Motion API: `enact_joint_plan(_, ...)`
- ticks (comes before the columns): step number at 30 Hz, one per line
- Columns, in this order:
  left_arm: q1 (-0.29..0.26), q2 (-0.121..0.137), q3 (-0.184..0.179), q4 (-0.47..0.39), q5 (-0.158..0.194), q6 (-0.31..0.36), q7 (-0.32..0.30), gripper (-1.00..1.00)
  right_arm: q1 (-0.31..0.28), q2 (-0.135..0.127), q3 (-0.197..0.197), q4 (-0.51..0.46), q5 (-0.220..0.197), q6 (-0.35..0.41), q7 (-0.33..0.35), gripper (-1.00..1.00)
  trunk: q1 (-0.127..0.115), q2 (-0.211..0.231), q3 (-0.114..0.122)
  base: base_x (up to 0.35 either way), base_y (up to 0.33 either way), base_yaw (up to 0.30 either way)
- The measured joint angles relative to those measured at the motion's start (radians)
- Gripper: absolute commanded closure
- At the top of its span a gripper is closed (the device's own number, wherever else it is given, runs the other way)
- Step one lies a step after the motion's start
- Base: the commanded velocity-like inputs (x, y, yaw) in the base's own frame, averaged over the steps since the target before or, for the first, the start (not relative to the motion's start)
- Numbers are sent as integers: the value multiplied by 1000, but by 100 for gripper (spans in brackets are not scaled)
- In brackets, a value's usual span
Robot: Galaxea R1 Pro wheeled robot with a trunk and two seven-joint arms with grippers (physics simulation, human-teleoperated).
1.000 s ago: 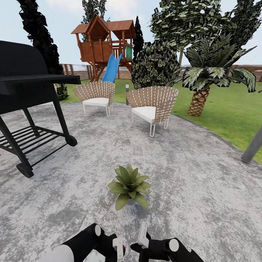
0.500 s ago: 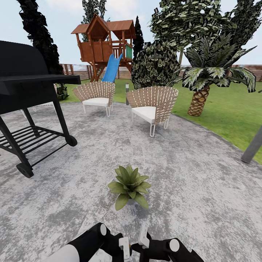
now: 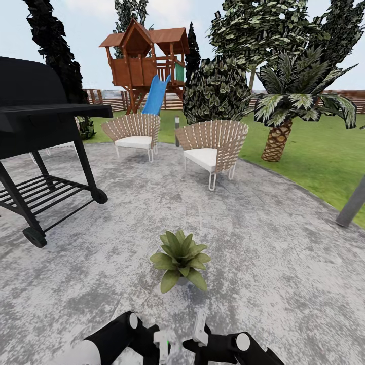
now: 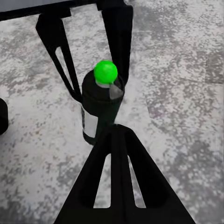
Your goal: Pick up the pesticide atomizer in the garden and spray insectifuge to fully cover both potted plants in the garden.
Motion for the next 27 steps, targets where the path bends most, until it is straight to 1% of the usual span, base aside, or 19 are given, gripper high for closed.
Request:
enact_joint_plan(1, 0, 13, 0, 1, 2, 0, 1, 100, 0, 0, 0, 0, 0, 0, 0, 100, 0, 0, 0, 0, 0, 0)
enact_joint_plan(4, 2, 72, 0, 4, 1, 0, 2, 100, 0, -4, 0, 1, 0, 0, 0, 100, 0, 0, 0, 0, 0, 0)
enact_joint_plan(5, 2, 86, 0, 4, 1, 0, 2, 100, 0, -4, 0, 1, 0, -1, 0, -100, 0, 0, 0, 0, 0, 0)
enact_joint_plan(10, 4, 120, 2, 3, 3, -1, 2, 100, 0, -8, -1, 2, 0, -1, 0, -100, 0, 0, 0, 0, 0, 0)
enact_joint_plan(11, 5, 132, 1, 2, 3, -2, 2, 100, 0, -11, -6, 2, -4, 1, -1, -100, 0, 0, 0, 0, 0, 0)
enact_joint_plan(13, 6, 165, 5, 1, 2, -1, 3, 100, 0, -33, -7, 5, -1, 0, -2, -100, 0, 0, 0, 0, 0, 0)
enact_joint_plan(14, 2, 202, 36, -2, 13, 0, 14, 100, 0, -74, -10, 40, -4, 0, -9, -100, 0, 0, 0, 0, 0, 0)
enact_joint_plan(15, 0, 210, 76, -1, 20, 2, 28, 100, 0, -92, -7, 63, -2, -2, -22, -100, 0, 0, 0, 0, 0, 0)
enact_joint_plan(16, 0, 213, 170, 1, 24, 14, 57, 100, 0, -108, -7, 105, -4, -3, -78, -100, 0, 0, 0, 0, 0, 0)
enact_joint_plan(17, 0, 214, 225, 2, 25, 27, 73, 100, 0, -115, -9, 137, -7, -4, -127, -100, 0, 0, 0, 0, 0, 0)
enact_joint_plan(18, -1, 214, 289, 2, 23, 56, 88, 100, 0, -119, -18, 185, -11, -5, -211, -100, 0, 0, 0, 0, 0, 0)
enact_joint_plan(19, -2, 213, 318, 3, 22, 79, 94, 100, 0, -120, -28, 218, -19, -6, -271, -100, 0, 0, 0, 0, 0, 0)
enact_joint_plan(21, -4, 207, 358, -1, 24, 154, 105, 100, 3, -117, -65, 309, -63, -19, -428, -100, 0, 0, 0, 0, 0, 0)
enact_joint_plan(22, -6, 206, 364, -4, 26, 181, 107, 100, 4, -115, -73, 337, -83, -27, -465, -100, 0, 0, 0, 0, 0, 0)
enact_joint_plan(23, -12, 204, 370, -7, 29, 232, 109, 100, 4, -115, -80, 375, -117, -36, -506, -100, 0, 0, 0, 0, 0, 0)
enact_joint_plan(24, -23, 203, 377, -11, 38, 290, 110, 100, 5, -115, -87, 411, -169, -42, -536, -100, 0, 0, 0, 0, 0, 0)
enact_joint_plan(25, -39, 202, 389, -13, 54, 347, 111, 100, 6, -117, -101, 441, -259, -58, -578, -100, 0, 0, 0, 0, 0, 0)
enact_joint_plan(26, -46, 202, 393, -14, 60, 365, 110, 100, 6, -118, -106, 450, -309, -71, -602, -100, 0, 0, 0, 0, 0, 0)
enact_joint_plan(27, -60, 202, 399, -13, 69, 383, 110, 100, 7, -120, -111, 457, -379, -94, -646, -100, 0, 0, 0, 0, 0, 0)
